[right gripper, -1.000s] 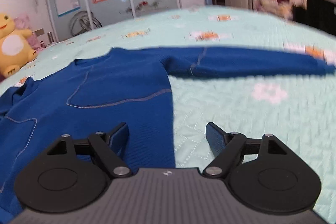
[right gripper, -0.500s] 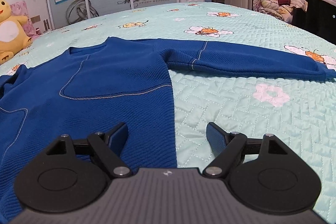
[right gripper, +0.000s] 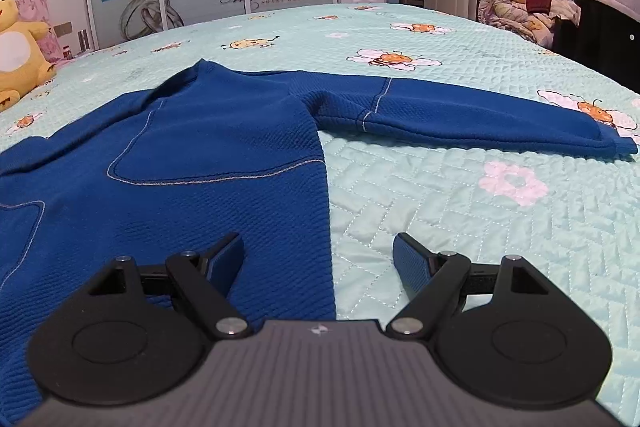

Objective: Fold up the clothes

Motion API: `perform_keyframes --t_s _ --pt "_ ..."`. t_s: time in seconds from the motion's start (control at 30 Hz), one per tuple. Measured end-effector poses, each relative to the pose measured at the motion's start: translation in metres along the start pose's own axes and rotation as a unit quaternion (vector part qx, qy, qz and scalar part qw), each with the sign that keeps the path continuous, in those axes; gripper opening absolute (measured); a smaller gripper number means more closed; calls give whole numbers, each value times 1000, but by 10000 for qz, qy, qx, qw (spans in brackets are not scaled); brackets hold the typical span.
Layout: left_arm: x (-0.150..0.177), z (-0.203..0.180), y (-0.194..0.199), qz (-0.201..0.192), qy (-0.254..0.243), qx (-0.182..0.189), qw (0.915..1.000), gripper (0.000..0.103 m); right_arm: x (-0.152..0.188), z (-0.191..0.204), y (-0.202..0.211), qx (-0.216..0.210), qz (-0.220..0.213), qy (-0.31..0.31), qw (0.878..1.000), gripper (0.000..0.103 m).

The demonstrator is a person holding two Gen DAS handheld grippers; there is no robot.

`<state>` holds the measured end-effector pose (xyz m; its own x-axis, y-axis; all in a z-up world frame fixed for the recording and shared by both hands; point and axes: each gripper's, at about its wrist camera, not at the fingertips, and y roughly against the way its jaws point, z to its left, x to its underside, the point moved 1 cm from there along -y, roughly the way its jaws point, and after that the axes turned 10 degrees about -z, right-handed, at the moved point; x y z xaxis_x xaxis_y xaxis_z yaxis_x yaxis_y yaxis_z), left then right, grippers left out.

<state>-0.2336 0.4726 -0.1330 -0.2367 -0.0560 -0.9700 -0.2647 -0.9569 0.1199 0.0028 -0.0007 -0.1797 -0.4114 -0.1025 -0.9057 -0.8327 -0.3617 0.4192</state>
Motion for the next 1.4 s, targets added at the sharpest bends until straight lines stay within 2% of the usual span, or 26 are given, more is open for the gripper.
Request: perform_keyframes --t_s 0.13,0.23,0.33,0.43,0.5,0.57,0.63,0.7,0.77,0.8,0.87,0.97,1.07,1.17,1.2,1.23,1.3,1.4 --pt "2 2 -1 81 -182 81 9998 44 0 0 0 27 5 15 10000 81" --pt "-3 -2 13 -274 -257 52 9993 48 0 0 1 41 0 14 10000 81" --pt "-11 -11 37 -891 -155 30 9959 58 0 -1 1 50 -9 4 10000 81" --pt "-14 -35 57 -1142 -196 781 9902 64 0 -1 0 54 -13 1 10000 81" --pt "-12 -59 65 -1062 -339 1320 9850 65 0 0 1 76 -17 22 10000 82" --pt "-11 -75 77 -1121 -370 1647 9792 65 -1 1 2 134 -23 65 9999 81" --pt "-8 -88 88 -1203 -404 1912 9733 66 -7 11 6 580 -97 323 9977 80" --pt "-3 -97 93 -1251 -490 2072 9690 67 -19 37 18 971 -482 836 9906 76" --pt "3 -103 95 -1240 -624 2183 9659 67 -37 71 35 407 -1058 1015 9884 77" --pt "3 -103 95 -1242 -665 2202 9652 67 -47 89 39 -67 -1157 1049 9877 77" --pt "2 -99 93 -1220 -600 2191 9662 67 -65 130 28 -966 -756 1136 9859 78" --pt "-1 -91 86 -1123 -447 2078 9707 68 -76 186 -11 -1867 0 1112 9761 77" --pt "-1 -84 78 -947 -350 1913 9763 68 -72 230 -54 -2131 390 1159 9693 77" --pt "-1 -76 69 -732 -219 1808 9805 69 -58 266 -102 -2180 994 1407 9606 77" --pt "-1 -74 67 -665 -170 1789 9815 69 -53 275 -114 -2119 1047 1525 9596 78" --pt "0 -72 64 -595 -122 1773 9823 69 -53 282 -123 -2071 908 1567 9614 82" --pt "-1 -72 60 -504 -85 1748 9833 69 -64 298 -147 -2069 797 1507 9634 82" --pt "-1 -73 56 -474 -113 1721 9839 70 -112 342 -200 -2003 352 1533 9670 75"
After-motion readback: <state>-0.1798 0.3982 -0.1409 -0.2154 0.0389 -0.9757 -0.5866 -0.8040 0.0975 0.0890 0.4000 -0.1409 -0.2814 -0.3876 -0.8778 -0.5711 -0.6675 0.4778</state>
